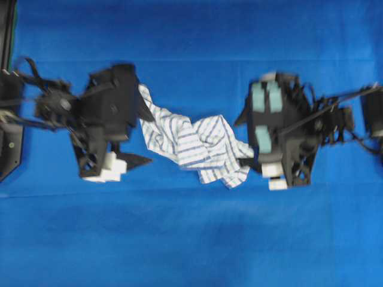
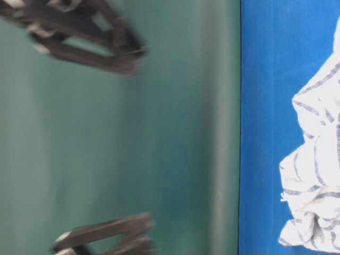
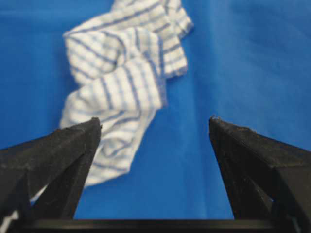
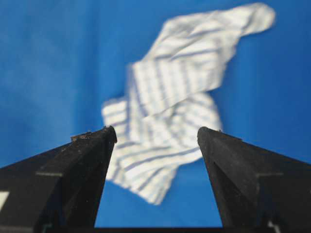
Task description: Lift the towel with both arms.
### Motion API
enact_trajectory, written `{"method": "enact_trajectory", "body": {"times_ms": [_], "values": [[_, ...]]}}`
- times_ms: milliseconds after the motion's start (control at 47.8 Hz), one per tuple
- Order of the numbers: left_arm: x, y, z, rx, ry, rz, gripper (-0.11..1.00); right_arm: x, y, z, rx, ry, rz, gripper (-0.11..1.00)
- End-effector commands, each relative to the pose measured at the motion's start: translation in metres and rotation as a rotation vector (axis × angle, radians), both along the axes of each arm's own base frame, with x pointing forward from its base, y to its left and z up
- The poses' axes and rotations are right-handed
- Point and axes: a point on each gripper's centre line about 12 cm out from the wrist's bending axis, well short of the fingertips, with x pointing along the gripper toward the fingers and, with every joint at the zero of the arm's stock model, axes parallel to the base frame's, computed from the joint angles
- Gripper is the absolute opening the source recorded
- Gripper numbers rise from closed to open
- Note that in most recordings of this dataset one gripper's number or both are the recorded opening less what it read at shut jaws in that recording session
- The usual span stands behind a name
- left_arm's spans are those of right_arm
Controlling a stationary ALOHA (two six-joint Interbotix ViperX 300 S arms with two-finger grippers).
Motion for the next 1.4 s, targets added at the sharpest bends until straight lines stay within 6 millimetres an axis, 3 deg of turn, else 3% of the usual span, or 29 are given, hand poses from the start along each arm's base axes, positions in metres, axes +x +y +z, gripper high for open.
{"method": "enact_trajectory", "body": {"times_ms": [0, 230, 377, 586, 837, 983, 1235, 1318, 1381], "values": [[0.009, -0.004, -0.009, -0.003, -0.037, -0.008, 0.89, 0.001, 0.006, -0.013, 0.012, 0.0, 0.012, 0.68], [0.031, -0.006, -0.064, 0.0, 0.0, -0.005, 0.89, 0.001, 0.01, -0.076, 0.025, 0.065, 0.016, 0.68], [0.046, -0.007, -0.097, 0.003, 0.046, -0.003, 0.89, 0.003, 0.012, -0.104, 0.033, 0.07, 0.027, 0.68], [0.063, -0.013, -0.128, 0.006, 0.069, -0.013, 0.89, 0.01, 0.015, -0.135, 0.052, 0.06, 0.037, 0.68], [0.065, -0.013, -0.156, 0.012, 0.113, -0.016, 0.89, 0.013, 0.017, -0.177, 0.073, 0.119, 0.023, 0.68], [0.065, -0.013, -0.167, 0.013, 0.138, -0.013, 0.89, 0.015, 0.018, -0.187, 0.083, 0.126, 0.016, 0.68], [0.067, -0.009, -0.177, 0.014, 0.156, -0.004, 0.86, 0.017, 0.017, -0.188, 0.086, 0.111, 0.015, 0.68], [0.067, -0.007, -0.177, 0.015, 0.157, 0.0, 0.77, 0.017, 0.016, -0.188, 0.084, 0.109, 0.016, 0.65], [0.067, -0.007, -0.177, 0.016, 0.157, 0.0, 0.63, 0.017, 0.015, -0.188, 0.082, 0.109, 0.015, 0.58]]}}
